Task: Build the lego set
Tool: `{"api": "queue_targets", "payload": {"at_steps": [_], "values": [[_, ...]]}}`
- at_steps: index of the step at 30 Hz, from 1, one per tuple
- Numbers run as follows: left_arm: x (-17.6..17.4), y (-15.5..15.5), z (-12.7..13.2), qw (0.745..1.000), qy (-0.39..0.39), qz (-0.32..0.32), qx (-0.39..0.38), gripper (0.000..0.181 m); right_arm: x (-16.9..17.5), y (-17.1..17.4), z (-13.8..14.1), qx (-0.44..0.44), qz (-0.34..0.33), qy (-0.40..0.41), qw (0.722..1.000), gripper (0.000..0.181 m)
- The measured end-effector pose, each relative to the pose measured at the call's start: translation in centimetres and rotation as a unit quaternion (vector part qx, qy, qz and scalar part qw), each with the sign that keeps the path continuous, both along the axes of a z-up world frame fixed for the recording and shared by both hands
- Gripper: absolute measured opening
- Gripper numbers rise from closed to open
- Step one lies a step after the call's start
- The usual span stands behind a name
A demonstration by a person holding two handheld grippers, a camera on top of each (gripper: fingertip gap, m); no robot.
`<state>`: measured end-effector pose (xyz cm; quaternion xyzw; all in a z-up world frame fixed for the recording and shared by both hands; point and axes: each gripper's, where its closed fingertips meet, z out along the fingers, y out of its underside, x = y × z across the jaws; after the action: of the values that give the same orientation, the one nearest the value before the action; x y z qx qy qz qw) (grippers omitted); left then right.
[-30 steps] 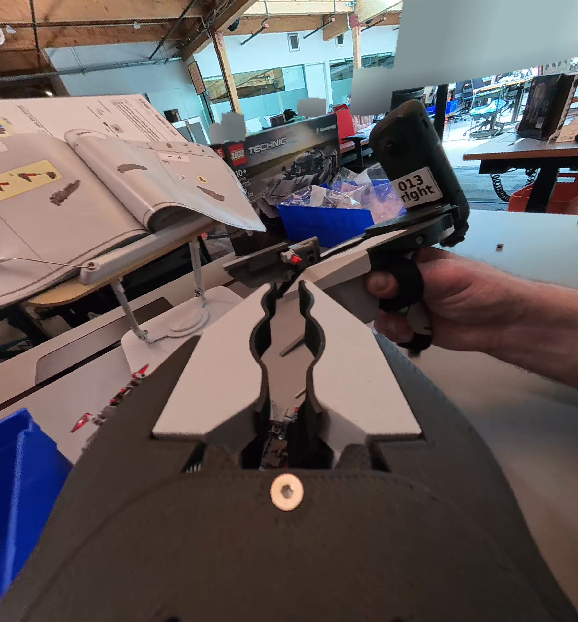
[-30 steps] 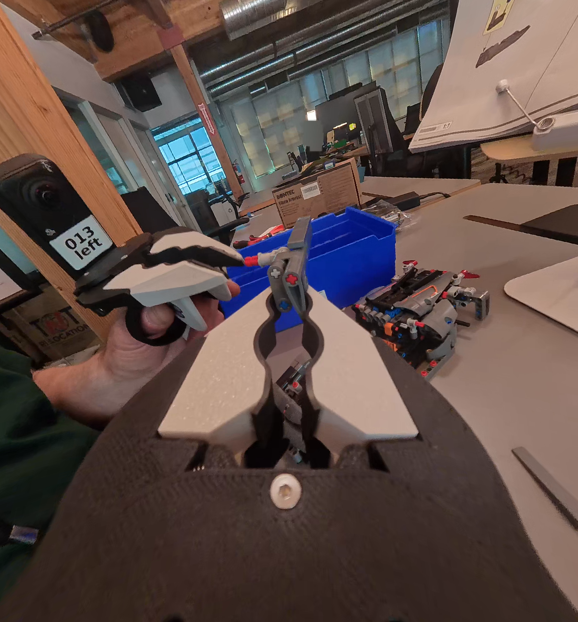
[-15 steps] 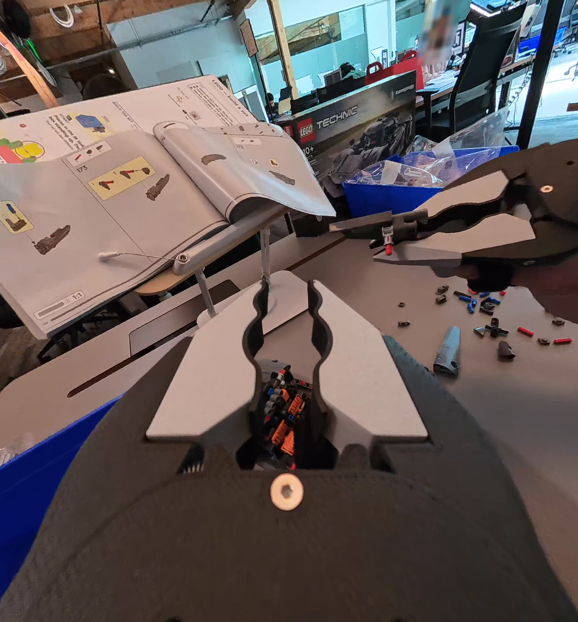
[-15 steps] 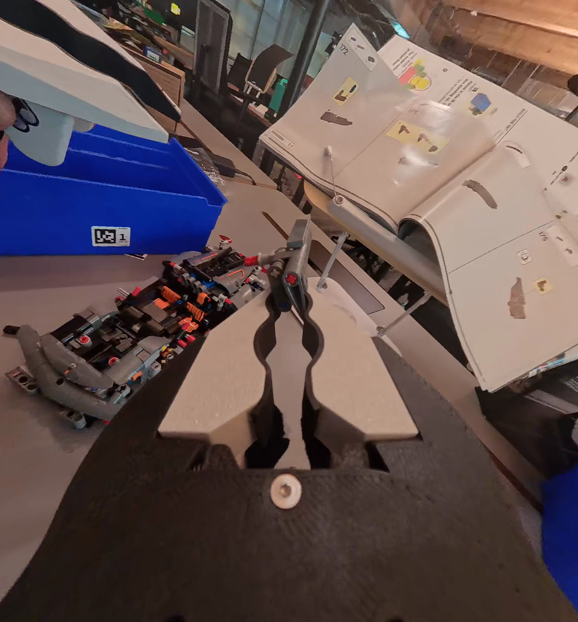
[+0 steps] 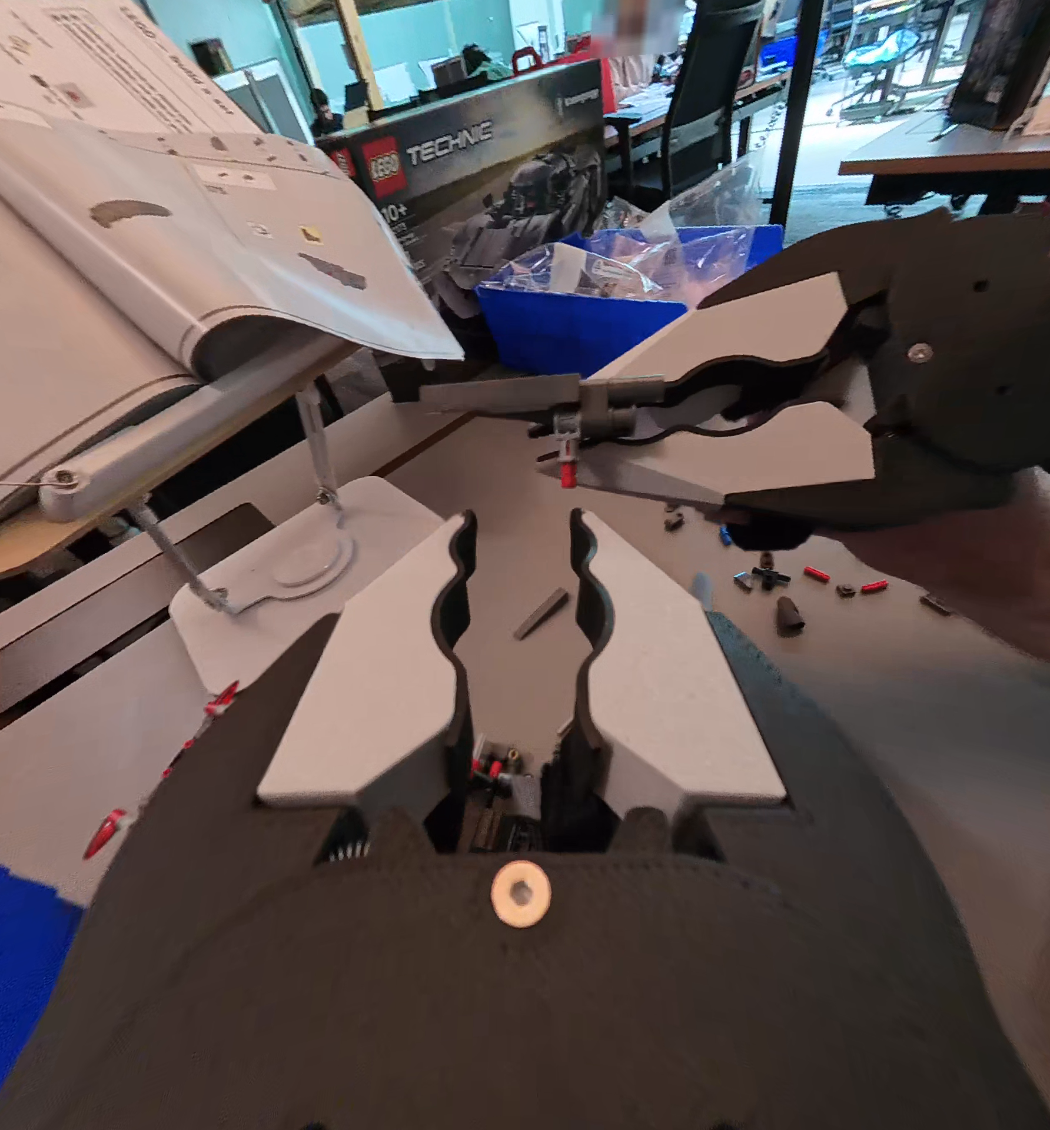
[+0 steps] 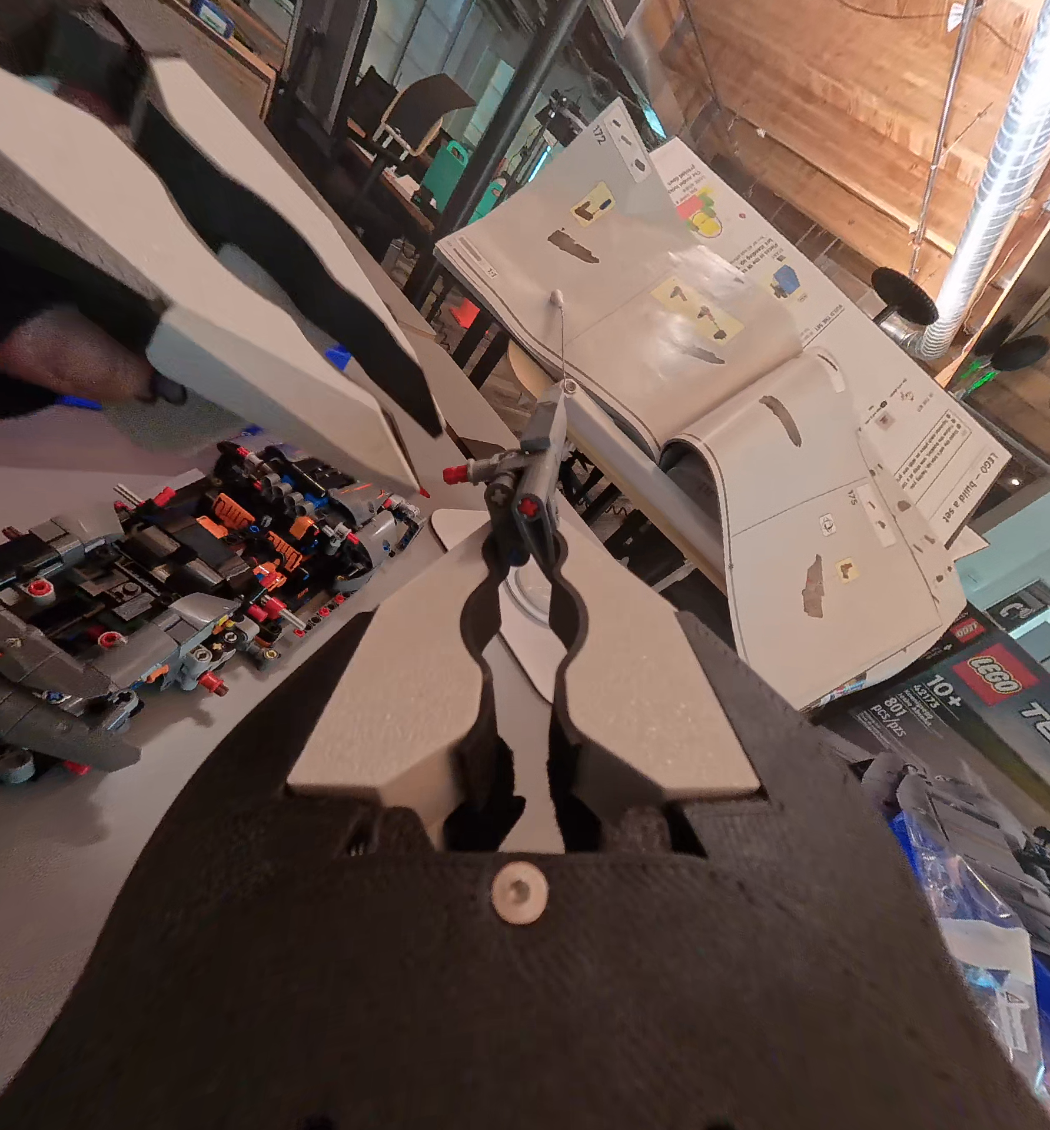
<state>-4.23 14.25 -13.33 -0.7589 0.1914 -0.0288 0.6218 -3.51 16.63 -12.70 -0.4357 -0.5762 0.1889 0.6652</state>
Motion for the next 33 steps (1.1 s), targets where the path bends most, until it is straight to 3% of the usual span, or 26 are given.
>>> {"api": "queue_targets", "payload": {"at_steps": [7, 22, 24, 33], "values": [[1.8, 0.0, 0.6, 0.999, -0.021, -0.048, 0.012, 0.005, -0.5, -1.0, -0.3, 0.01, 0.017, -0.005, 1.0, 0.007], [0.4, -0.1, 0.0, 1.0, 0.01, -0.012, -0.005, 0.004, -0.3, -1.3, -0.4, -0.024, 0.058, 0.01, 0.998, 0.022], [0.4, 0.1, -0.2, 1.0, 0.019, -0.01, -0.01, 0.004, -0.4, -1.6, -0.6, -0.022, 0.068, 0.003, 0.997, 0.013], [0.4, 0.4, -0.3, 1.0, 0.016, -0.011, -0.011, 0.004, -0.3, -1.4, -0.9, -0.027, 0.066, -0.002, 0.997, 0.011]]}}
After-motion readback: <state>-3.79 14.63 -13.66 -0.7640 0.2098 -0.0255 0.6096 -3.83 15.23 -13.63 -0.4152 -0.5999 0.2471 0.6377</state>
